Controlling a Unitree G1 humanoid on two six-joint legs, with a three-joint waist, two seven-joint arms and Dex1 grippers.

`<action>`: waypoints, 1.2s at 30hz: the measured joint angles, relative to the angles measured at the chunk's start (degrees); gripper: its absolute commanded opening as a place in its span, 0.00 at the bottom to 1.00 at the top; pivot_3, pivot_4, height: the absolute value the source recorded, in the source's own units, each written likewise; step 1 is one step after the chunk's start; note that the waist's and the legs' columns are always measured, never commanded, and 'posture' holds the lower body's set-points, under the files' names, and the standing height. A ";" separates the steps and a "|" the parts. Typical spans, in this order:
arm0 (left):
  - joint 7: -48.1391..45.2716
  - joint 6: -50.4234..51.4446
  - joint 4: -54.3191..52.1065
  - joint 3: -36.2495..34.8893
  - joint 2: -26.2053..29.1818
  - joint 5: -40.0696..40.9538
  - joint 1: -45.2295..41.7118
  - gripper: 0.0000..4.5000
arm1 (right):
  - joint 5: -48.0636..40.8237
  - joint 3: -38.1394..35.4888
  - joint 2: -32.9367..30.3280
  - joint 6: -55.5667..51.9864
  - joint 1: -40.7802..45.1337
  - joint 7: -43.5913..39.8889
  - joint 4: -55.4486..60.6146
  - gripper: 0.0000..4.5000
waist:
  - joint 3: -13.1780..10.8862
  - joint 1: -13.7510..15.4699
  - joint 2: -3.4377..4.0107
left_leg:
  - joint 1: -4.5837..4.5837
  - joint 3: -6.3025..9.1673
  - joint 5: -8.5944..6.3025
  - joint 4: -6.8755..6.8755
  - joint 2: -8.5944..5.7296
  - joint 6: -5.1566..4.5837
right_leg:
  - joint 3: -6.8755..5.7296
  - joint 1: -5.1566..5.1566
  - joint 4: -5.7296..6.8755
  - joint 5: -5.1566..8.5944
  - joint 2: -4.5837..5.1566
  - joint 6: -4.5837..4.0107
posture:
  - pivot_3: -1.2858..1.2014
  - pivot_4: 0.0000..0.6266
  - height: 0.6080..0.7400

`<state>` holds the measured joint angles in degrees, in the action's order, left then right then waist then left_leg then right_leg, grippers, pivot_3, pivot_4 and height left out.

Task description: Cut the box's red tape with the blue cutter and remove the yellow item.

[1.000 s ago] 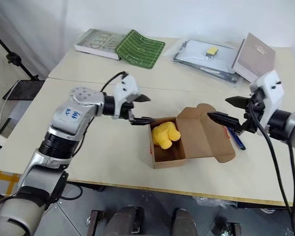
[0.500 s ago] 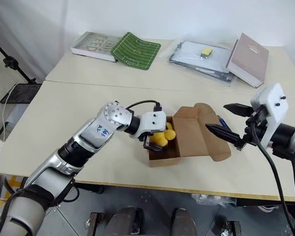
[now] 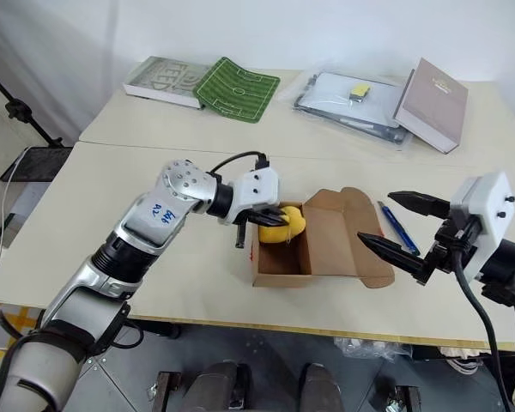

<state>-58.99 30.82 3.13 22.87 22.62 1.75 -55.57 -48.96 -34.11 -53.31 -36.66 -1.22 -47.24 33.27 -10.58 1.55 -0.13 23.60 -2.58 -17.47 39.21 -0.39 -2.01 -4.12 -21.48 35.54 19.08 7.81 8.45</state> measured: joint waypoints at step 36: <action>29.27 33.99 -15.01 -20.65 15.95 -5.58 9.59 0.91 | 10.78 22.88 5.83 15.08 34.07 -22.23 -32.95 1.00 | -0.18 -0.23 -0.30 | -0.28 -0.32 -0.09 -0.04 0.09 0.17 | 0.26 -0.04 0.17 0.00 -0.05 -0.01 | 0.52 0.24 1.00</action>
<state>-29.72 64.81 -11.87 2.21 38.57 -3.83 -45.98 -38.18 -11.23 -47.48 -21.57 32.85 -69.47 0.32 -10.76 1.32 -0.44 23.33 -2.89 -17.56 39.17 -0.30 -1.84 -3.86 -21.52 35.71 19.08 7.76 8.44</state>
